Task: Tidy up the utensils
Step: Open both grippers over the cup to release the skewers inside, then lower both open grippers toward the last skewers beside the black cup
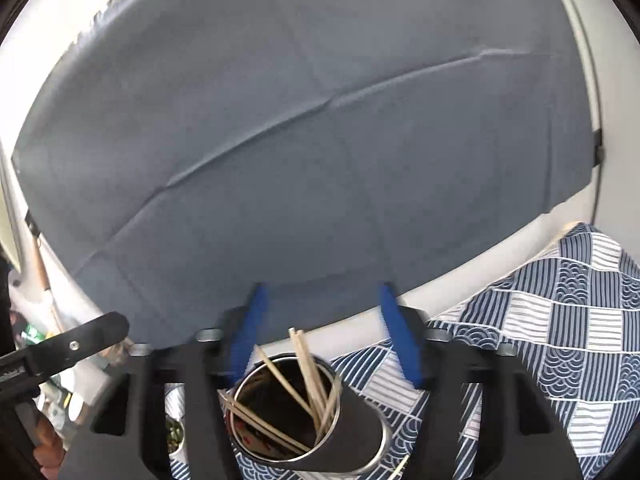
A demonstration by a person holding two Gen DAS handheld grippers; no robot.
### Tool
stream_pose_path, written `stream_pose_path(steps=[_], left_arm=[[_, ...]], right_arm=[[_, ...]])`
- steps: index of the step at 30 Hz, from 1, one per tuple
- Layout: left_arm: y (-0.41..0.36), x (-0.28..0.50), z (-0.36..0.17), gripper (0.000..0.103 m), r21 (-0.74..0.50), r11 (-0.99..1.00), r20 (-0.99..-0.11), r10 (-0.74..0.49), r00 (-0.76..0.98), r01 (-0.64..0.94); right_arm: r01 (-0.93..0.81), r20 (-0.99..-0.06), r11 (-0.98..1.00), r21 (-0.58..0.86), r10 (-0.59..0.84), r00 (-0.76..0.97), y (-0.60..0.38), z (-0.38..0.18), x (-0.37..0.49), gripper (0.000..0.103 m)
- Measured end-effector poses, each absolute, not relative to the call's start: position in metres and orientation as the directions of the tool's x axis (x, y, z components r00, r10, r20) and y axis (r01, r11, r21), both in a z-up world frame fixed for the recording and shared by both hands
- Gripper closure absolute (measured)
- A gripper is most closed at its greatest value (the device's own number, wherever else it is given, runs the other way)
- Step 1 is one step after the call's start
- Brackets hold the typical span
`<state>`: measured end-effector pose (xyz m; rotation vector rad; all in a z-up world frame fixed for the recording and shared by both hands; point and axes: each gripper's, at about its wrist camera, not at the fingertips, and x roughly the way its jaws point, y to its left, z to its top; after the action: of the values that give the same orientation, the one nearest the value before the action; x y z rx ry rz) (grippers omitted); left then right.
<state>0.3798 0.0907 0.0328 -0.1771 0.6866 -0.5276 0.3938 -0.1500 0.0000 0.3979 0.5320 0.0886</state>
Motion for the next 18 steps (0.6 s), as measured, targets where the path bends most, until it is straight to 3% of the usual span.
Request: stream_pose_path(steps=[1,3,5,6,12,18], left_arm=[[0.092,0.378,0.034,0.064,-0.323,0.857,-0.556,-0.515,0.653,0.401],[0.098,0.373,0.036,0.040,-0.314,0.867,-0.552,-0.498,0.669,0.386],[0.105,0.367,0.036,0.029,-0.319,0.874,-0.547,-0.486,0.681,0.367],[0.110,0.365,0.035,0.022,-0.334,0.874,-0.547,-0.485,0.682,0.353],[0.131,0.352,0.026,0.012,-0.382,0.880,-0.573,-0.465,0.675,0.282],[0.146,0.335,0.000,0.010,-0.402,0.891,-0.618,-0.435,0.655,0.212]], right_arm=[[0.023,-0.479,0.918,0.396,0.185,0.858,-0.152,0.001,0.392,0.044],[0.030,-0.488,0.913,0.407,0.189,0.852,-0.157,0.001,0.391,0.031],[0.043,-0.509,0.907,0.418,0.194,0.839,-0.159,-0.001,0.390,0.018],[0.044,-0.514,0.904,0.426,0.201,0.834,-0.159,-0.002,0.388,0.018],[0.081,-0.581,0.896,0.436,0.211,0.786,-0.160,-0.021,0.382,0.016],[0.137,-0.674,0.904,0.404,0.194,0.713,-0.160,-0.058,0.371,0.015]])
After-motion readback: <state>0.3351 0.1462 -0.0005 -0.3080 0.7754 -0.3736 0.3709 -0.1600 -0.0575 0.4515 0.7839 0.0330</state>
